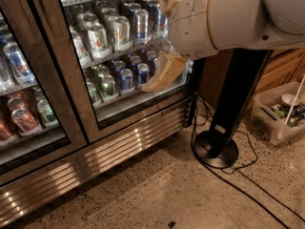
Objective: Open left fridge door
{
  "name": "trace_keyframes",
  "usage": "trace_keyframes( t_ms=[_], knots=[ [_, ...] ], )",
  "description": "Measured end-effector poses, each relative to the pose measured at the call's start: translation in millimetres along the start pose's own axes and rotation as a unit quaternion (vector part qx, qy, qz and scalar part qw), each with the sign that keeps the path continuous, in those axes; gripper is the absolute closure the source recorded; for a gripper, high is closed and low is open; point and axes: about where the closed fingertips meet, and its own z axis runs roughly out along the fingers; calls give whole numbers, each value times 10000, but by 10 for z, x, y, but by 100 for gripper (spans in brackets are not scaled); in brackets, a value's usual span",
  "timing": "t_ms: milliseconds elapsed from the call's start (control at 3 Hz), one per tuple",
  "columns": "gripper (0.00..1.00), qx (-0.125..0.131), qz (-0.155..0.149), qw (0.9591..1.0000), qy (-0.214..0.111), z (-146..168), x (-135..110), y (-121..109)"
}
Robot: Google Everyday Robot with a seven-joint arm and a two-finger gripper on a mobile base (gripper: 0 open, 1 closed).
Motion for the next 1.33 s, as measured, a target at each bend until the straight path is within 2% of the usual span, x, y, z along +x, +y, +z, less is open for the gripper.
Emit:
trace_keyframes(
  t_ms=[333, 667, 1000, 1333],
  knots=[
    [0, -372, -126, 9983, -430, 277, -54, 163],
    [0, -372, -126, 9983, -431, 277, -55, 163],
    [0, -454, -63, 9947, -918, 354, -113, 148],
    [0, -727, 56, 9810, -1799, 582, -339, 146]
  ],
)
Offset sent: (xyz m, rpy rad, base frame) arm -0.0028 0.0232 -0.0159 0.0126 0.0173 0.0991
